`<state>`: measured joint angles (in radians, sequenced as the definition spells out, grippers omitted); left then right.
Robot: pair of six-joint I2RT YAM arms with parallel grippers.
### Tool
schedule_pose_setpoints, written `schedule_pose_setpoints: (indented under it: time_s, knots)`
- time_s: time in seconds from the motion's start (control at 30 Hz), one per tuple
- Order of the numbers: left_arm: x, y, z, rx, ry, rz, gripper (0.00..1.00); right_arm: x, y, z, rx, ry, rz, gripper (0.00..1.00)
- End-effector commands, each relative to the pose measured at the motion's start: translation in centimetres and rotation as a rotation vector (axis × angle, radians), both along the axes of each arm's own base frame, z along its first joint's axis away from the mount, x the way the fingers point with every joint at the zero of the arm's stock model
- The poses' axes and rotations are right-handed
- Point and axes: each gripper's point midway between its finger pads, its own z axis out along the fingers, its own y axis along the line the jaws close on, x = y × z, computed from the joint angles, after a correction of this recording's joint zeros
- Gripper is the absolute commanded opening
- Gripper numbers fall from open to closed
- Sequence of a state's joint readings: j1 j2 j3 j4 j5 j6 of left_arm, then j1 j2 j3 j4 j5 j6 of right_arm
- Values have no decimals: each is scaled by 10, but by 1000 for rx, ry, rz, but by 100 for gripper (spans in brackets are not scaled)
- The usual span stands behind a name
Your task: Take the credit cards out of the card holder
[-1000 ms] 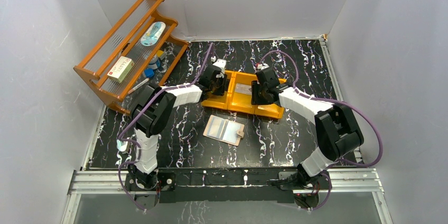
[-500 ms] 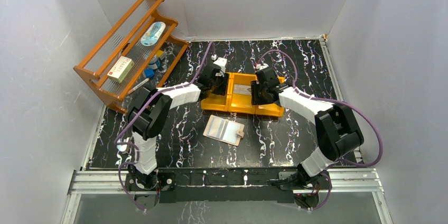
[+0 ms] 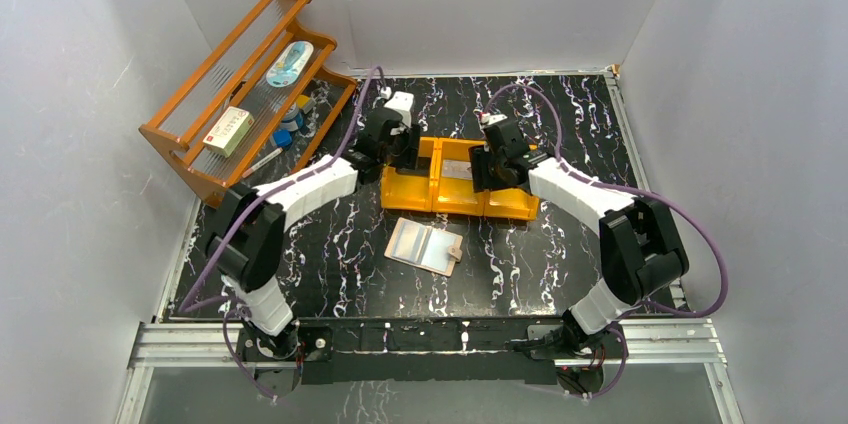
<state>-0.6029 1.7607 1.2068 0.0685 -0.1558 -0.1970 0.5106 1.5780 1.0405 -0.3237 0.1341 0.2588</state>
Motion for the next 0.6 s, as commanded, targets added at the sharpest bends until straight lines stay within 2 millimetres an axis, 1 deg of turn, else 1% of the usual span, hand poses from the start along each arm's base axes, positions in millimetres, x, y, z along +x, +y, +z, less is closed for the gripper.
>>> schedule_pose_setpoints:
  time_s: [0.0, 0.07, 0.1, 0.13, 0.2, 0.23, 0.27, 0.3, 0.37, 0.5, 0.57]
  knots:
    - [-21, 25, 45, -39, -45, 59, 56, 19, -7, 53, 2, -123, -59, 67]
    - [-38, 32, 49, -57, -33, 49, 58, 14, -10, 66, 21, -141, -72, 71]
    - [-46, 38, 49, -63, -17, 65, 59, 9, -8, 73, 48, -136, -75, 71]
    - [-55, 44, 52, -79, -8, 83, 59, 3, -5, 78, 87, -129, -79, 71]
    - [-73, 52, 45, -101, 41, 102, 59, -13, 7, 87, 201, -99, -73, 71]
    - [-83, 55, 42, -122, 67, 110, 59, -26, 17, 92, 285, -75, -48, 70]
    - [-93, 57, 38, -143, 94, 117, 59, -39, 26, 88, 352, -36, -36, 68]
    - [-102, 58, 33, -165, 118, 117, 59, -49, 35, 88, 415, -12, -25, 66]
    - [-120, 60, 17, -199, 170, 115, 58, -68, 53, 88, 499, 19, -1, 63]
    - [-146, 59, -1, -263, 257, 103, 56, -97, 83, 75, 485, 59, 47, 61]
    - [-155, 62, -7, -278, 280, 119, 56, -110, 101, 65, 453, 76, 83, 61]
